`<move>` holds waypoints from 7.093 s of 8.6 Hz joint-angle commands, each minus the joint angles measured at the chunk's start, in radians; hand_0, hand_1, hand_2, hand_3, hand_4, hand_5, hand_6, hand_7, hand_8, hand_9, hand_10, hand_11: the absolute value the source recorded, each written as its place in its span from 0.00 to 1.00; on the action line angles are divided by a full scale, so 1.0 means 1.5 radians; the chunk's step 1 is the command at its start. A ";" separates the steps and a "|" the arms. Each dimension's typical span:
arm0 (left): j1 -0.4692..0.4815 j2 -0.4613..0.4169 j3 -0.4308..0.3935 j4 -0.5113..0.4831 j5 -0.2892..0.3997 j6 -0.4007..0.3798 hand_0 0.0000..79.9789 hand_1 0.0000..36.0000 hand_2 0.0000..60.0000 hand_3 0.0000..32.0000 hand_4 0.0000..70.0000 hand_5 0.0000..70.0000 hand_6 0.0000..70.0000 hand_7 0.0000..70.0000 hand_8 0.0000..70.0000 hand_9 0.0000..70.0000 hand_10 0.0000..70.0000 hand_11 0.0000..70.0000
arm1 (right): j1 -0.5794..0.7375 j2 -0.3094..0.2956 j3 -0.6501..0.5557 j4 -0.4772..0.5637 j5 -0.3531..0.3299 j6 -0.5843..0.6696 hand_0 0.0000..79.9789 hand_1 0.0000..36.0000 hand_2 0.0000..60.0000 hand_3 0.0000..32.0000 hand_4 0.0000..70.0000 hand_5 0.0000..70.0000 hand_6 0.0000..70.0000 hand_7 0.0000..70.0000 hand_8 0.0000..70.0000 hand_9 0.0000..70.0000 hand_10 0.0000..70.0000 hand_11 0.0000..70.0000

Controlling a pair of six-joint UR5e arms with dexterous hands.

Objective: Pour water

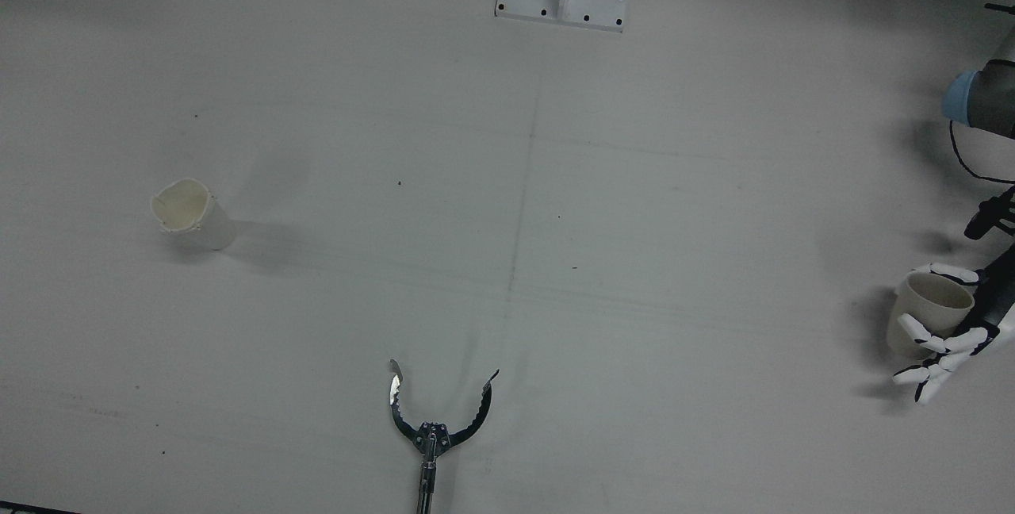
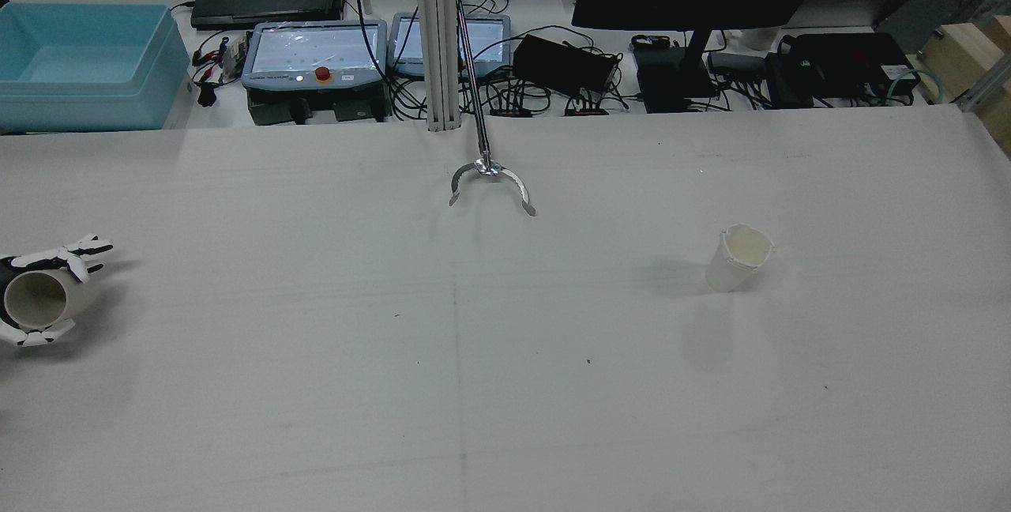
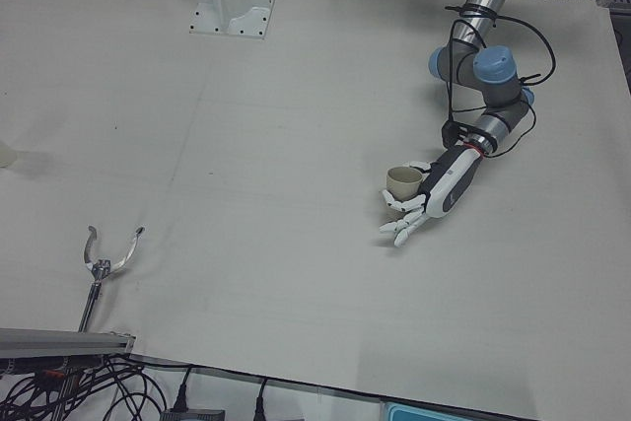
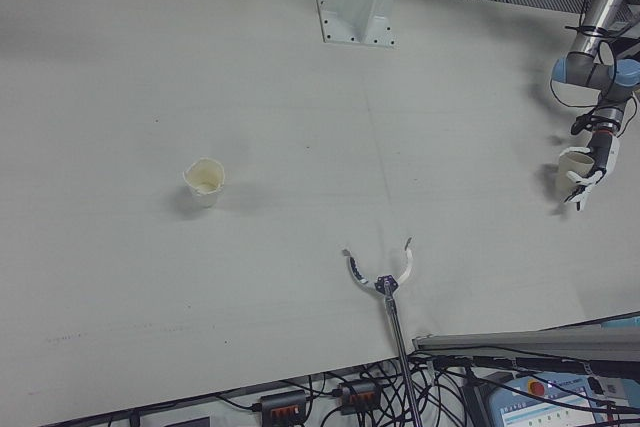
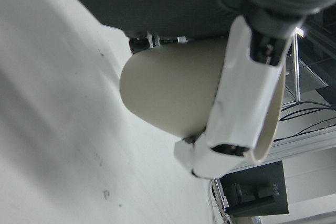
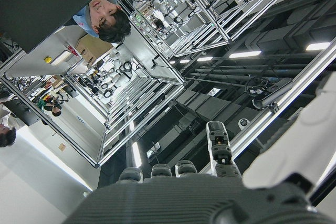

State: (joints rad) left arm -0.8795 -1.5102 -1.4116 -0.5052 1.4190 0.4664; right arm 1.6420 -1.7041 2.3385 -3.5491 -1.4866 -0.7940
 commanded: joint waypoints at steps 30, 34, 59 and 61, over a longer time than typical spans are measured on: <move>-0.033 0.059 -0.182 0.144 -0.008 -0.042 0.51 0.42 0.99 0.00 1.00 0.31 0.20 0.31 0.03 0.05 0.08 0.11 | -0.295 0.042 -0.528 0.341 0.097 0.317 0.48 0.18 0.15 0.00 0.04 0.15 0.00 0.00 0.04 0.05 0.05 0.08; -0.033 0.066 -0.179 0.144 -0.009 -0.044 0.51 0.40 0.95 0.00 1.00 0.30 0.21 0.31 0.03 0.05 0.08 0.11 | -0.451 0.091 -0.524 0.338 0.176 0.327 0.55 0.31 0.18 0.11 0.00 0.14 0.00 0.00 0.00 0.00 0.00 0.00; -0.040 0.132 -0.195 0.102 -0.031 -0.044 0.51 0.38 0.89 0.00 1.00 0.27 0.19 0.29 0.03 0.04 0.07 0.11 | -0.668 0.090 -0.522 0.344 0.430 0.442 0.53 0.29 0.14 0.08 0.00 0.12 0.00 0.00 0.03 0.04 0.04 0.07; -0.040 0.141 -0.200 0.098 -0.032 -0.044 0.51 0.39 0.90 0.00 1.00 0.27 0.19 0.29 0.03 0.04 0.07 0.10 | -0.678 0.090 -0.530 0.344 0.429 0.442 0.55 0.30 0.14 0.08 0.00 0.13 0.00 0.00 0.03 0.04 0.04 0.07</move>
State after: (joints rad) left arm -0.9381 -1.3151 -1.7051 -0.3491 1.3746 0.4004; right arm 0.6429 -1.5692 1.5542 -3.0324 -0.8427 -0.1309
